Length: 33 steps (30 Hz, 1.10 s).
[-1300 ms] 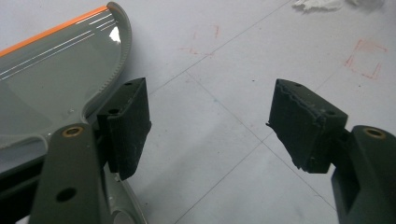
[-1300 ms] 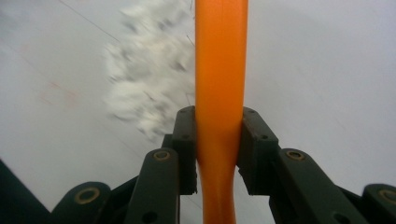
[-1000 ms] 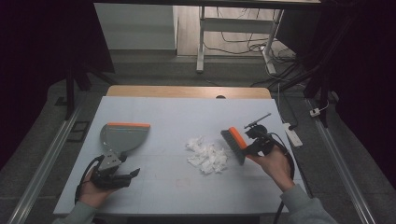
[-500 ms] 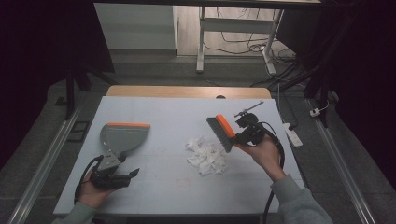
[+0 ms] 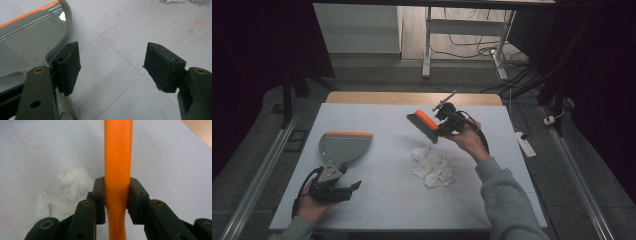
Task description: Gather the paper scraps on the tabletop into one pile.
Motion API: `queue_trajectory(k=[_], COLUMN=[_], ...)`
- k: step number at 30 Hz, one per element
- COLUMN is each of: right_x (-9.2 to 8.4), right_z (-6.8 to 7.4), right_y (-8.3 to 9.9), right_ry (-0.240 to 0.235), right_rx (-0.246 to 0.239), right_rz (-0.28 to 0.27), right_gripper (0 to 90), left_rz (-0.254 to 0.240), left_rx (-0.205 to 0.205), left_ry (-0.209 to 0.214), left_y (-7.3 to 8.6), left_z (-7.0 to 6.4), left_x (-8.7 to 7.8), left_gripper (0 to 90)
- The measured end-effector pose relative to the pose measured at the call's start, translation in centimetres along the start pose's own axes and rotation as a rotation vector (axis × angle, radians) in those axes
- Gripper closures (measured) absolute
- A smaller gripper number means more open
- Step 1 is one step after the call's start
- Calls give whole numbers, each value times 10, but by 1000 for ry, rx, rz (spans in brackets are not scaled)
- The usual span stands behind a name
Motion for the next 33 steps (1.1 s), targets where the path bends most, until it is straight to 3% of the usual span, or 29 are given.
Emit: queue_trajectory(k=[3, 5, 9, 14, 15, 21, 28, 33], right_x=[20, 29, 36, 22, 17, -13, -41, -53], right_z=[5, 12, 33, 45, 44, 30, 17, 16], right_y=[-12, -16, -9, 7, 9, 13, 33, 56], right_ry=[-2, -29, -85, -114, -92, -40, -18, -21], right_rx=[-77, -139, -225, -266, -274, -215, -115, -44], right_rz=[46, 84, 176, 173, 157, 17, -80, -103], right_gripper=[708, 708, 709, 708, 708, 708, 708, 708], left_rz=[0, -4, -4, -3, -2, 0, -6, -11], left_rx=[-2, -3, -5, 1, 2, -5, -7, -10], left_ry=[-1, 1, 0, -1, -2, -7, -1, -2], left_y=[1, 1, 2, 1, 1, 0, -2, -3], left_z=[0, 1, 2, 0, 0, 1, 1, 1], left_x=[0, -1, -2, -2, -2, -1, 0, 0], left_gripper=[298, 298, 299, 299, 299, 299, 299, 298])
Point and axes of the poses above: each handheld gripper's, and its own axes: x roughly forward along the jaws, y roughly out of its underside, z roughly to its left, the point moved 5 cm from there along x, roughly forward along the jaws, and after that the axes turned 4 degrees about -y, right-handed, at the moved point
